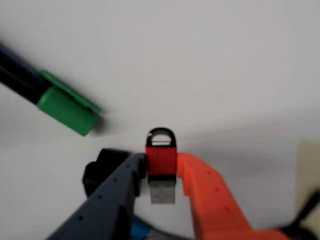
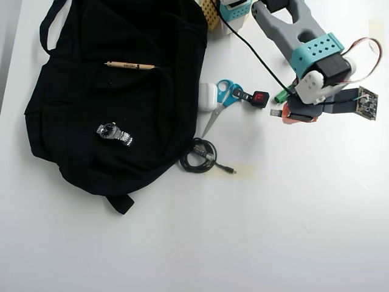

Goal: Put the usb stick into the black bag

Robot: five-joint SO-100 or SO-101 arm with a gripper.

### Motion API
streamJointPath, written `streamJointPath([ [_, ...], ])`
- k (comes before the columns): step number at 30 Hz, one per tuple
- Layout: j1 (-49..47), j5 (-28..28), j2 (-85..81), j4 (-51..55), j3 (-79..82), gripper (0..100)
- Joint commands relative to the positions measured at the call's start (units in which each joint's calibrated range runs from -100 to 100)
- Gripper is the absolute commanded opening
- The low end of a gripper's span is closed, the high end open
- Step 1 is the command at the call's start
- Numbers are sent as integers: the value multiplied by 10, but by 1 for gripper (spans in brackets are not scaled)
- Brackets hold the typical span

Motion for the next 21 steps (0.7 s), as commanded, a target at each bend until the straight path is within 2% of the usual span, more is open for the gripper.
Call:
streamJointPath([
  [1, 3, -85, -67, 34, -61, 2],
  [3, 3, -134, -91, 35, -71, 2],
  [4, 3, -177, -118, 35, -71, 2],
  [13, 11, -386, -194, 34, -71, 2],
  [18, 36, -460, -239, 34, -71, 2],
  [21, 64, -473, -271, 35, -56, 2],
])
